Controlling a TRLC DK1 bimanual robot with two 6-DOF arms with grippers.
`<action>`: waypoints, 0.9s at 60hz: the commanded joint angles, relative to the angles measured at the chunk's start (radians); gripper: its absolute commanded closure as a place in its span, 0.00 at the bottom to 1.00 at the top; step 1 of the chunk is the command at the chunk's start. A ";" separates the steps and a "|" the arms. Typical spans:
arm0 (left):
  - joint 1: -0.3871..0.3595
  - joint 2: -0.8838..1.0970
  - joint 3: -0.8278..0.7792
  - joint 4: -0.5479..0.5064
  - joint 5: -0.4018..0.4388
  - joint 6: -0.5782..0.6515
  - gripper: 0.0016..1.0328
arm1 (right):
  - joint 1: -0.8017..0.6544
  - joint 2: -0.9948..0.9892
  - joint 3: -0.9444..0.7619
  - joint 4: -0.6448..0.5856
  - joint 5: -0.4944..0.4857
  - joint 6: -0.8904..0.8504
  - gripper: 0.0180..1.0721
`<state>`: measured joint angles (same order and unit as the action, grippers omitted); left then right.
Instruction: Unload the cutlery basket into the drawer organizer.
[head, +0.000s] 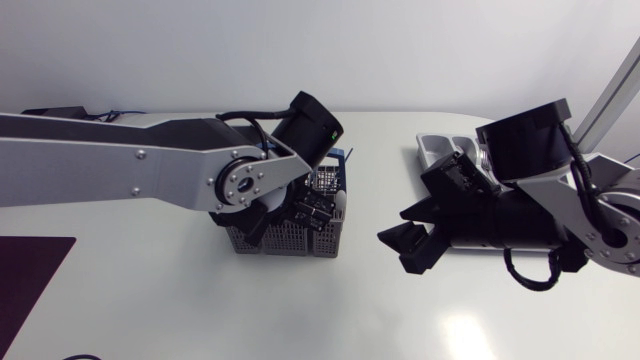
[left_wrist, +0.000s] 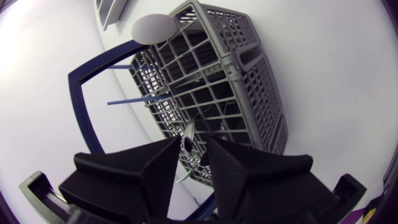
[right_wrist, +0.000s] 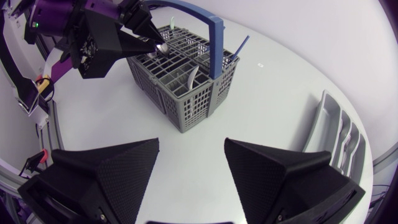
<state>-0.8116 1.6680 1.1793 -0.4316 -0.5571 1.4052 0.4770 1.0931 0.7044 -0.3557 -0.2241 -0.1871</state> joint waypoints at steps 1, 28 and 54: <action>0.009 0.026 0.014 0.021 -0.013 -0.017 0.76 | 0.006 0.008 -0.033 0.009 -0.001 0.000 0.27; -0.017 0.021 -0.064 0.129 -0.081 -0.022 0.92 | 0.006 0.005 -0.043 0.012 -0.001 0.002 0.27; -0.020 0.021 -0.067 0.114 -0.084 -0.049 0.97 | 0.006 0.008 -0.045 0.018 -0.001 0.005 0.27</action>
<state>-0.8280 1.6768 1.1385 -0.2966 -0.6338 1.3815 0.4770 1.0931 0.6853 -0.3538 -0.2241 -0.1871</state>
